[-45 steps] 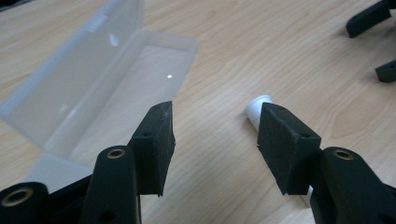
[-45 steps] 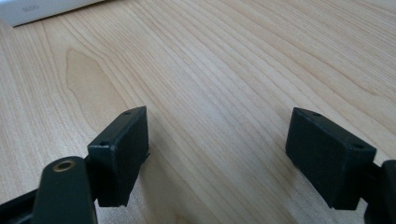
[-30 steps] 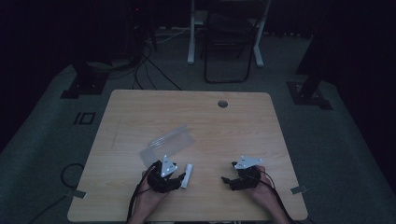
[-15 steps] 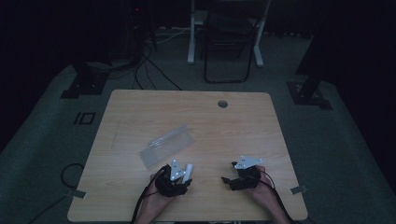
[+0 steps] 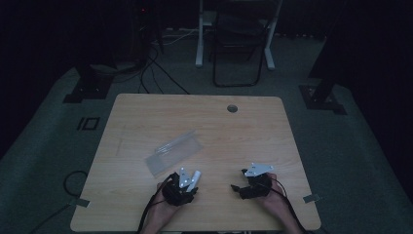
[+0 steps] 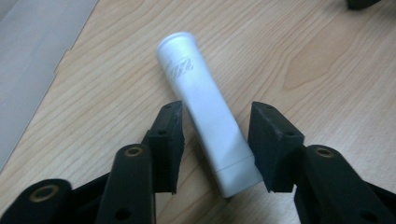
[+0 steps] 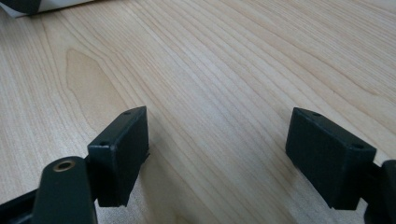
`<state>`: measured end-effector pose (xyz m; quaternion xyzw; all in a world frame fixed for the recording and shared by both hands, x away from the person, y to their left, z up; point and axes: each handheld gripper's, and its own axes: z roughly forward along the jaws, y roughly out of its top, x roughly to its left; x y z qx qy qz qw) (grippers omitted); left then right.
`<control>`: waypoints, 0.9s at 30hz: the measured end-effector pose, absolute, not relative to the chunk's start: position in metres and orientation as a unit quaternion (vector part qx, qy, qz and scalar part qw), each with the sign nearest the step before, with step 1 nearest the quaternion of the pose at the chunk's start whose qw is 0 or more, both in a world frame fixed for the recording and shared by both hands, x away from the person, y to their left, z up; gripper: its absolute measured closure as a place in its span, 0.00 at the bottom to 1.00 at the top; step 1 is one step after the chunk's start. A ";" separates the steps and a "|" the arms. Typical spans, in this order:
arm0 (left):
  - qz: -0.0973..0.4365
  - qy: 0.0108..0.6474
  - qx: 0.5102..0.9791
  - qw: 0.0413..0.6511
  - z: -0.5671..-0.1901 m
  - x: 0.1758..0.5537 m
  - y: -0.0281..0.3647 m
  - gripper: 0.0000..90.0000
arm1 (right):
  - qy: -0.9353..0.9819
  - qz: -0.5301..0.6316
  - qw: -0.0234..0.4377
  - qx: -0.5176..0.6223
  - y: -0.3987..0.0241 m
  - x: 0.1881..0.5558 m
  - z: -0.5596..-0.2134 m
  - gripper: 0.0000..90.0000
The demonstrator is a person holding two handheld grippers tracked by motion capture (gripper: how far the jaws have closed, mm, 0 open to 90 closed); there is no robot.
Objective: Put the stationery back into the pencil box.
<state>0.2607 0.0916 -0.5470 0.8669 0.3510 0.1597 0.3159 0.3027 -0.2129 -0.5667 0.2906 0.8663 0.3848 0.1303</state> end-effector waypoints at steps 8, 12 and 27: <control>0.154 0.366 0.864 0.311 -0.549 0.265 0.097 0.69 | 0.866 0.385 0.130 0.291 -0.213 0.303 -0.567 0.24; 0.154 0.372 0.861 0.311 -0.548 0.267 0.100 0.72 | 0.866 0.385 0.130 0.291 -0.213 0.303 -0.567 0.24; 0.149 0.373 0.863 0.306 -0.547 0.276 0.102 0.79 | 0.866 0.385 0.130 0.291 -0.213 0.303 -0.567 0.24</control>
